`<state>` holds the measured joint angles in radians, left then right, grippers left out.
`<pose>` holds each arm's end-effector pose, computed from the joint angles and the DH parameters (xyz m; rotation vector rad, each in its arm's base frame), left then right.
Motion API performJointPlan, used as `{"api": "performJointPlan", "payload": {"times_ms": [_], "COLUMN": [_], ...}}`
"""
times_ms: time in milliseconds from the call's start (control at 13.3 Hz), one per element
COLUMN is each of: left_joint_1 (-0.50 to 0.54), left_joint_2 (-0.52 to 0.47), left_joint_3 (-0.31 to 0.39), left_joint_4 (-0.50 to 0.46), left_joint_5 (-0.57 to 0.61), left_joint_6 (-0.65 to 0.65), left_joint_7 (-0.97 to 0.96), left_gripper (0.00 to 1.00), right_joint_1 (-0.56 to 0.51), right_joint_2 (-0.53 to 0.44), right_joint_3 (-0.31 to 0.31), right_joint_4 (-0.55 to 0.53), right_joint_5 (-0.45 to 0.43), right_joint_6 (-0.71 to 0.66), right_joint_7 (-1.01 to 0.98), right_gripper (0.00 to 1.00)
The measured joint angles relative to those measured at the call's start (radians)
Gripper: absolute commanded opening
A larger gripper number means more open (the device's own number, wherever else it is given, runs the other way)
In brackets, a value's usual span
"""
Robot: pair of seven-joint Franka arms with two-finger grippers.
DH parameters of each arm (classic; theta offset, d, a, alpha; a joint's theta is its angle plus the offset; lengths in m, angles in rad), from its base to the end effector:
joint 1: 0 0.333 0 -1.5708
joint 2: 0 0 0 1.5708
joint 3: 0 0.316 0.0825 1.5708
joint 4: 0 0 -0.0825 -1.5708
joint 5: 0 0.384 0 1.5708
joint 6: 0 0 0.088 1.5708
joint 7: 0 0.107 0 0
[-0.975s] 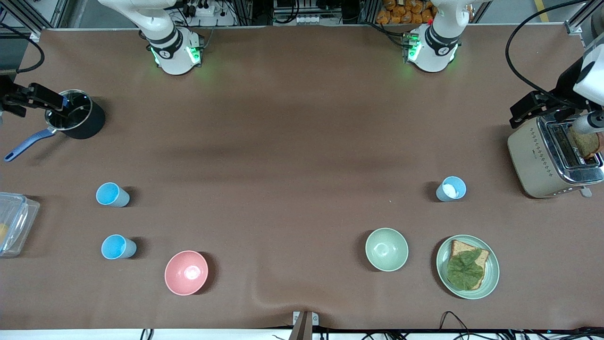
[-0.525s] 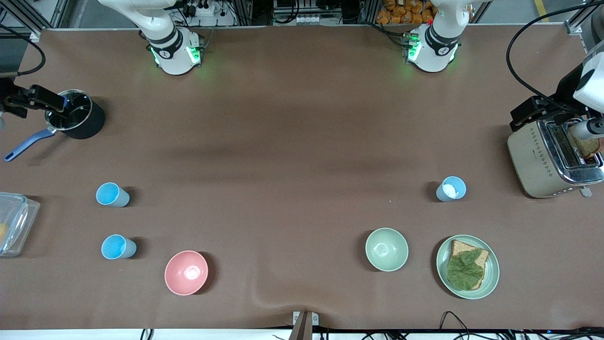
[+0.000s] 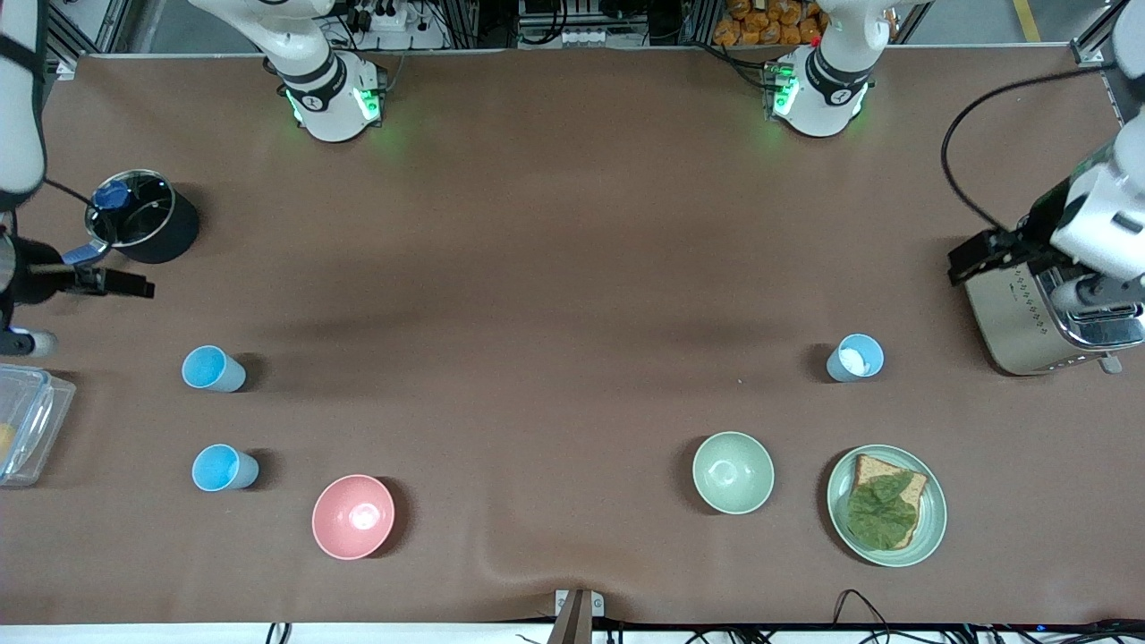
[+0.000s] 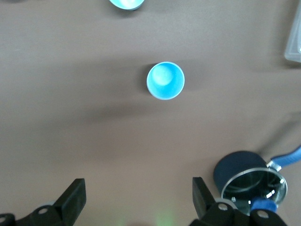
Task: Stack blue cups with both arms
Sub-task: 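Reach the right gripper to a blue cup while the left gripper reaches another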
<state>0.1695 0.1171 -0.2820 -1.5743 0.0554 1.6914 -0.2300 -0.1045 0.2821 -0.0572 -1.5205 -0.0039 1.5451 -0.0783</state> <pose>0.5947 -0.0530 0.5685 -3.1152 -0.1760 -0.0132 0.6101 -0.0962 0.4800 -3.1021 0.1285 0.4021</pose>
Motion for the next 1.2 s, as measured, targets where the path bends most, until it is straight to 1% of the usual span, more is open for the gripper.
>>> {"api": "performJointPlan", "payload": {"times_ms": [375, 600, 900, 1125, 1200], "left_joint_1": [0.03, 0.063, 0.115, 0.132, 0.132], "left_joint_2": [0.094, 0.127, 0.177, 0.236, 0.251], "left_joint_3": [0.002, 0.003, 0.005, 0.005, 0.005], "left_joint_4": [-0.277, -0.393, -0.485, -0.501, -0.501], "left_joint_5": [0.05, 0.07, 0.073, 0.074, 0.075], "left_joint_6": [0.362, 0.478, 0.622, 0.687, 0.697], "left_joint_7": [0.002, 0.038, 0.098, 0.107, 0.107], "left_gripper": [1.0, 1.0, 1.0, 0.99, 0.97], "right_joint_1": [-0.051, -0.072, -0.077, -0.093, -0.098], "right_joint_2": [0.155, 0.246, 0.333, 0.377, 0.385], "right_joint_3": [-0.002, -0.003, -0.004, -0.005, -0.005], "right_joint_4": [-0.004, -0.008, -0.009, -0.021, -0.033], "right_joint_5": [0.0, 0.0, 0.0, -0.001, -0.001], "right_joint_6": [0.148, 0.249, 0.307, 0.367, 0.388], "right_joint_7": [-0.067, -0.111, -0.126, -0.154, -0.161], "right_gripper": [1.0, 1.0, 1.0, 1.0, 1.0]}}
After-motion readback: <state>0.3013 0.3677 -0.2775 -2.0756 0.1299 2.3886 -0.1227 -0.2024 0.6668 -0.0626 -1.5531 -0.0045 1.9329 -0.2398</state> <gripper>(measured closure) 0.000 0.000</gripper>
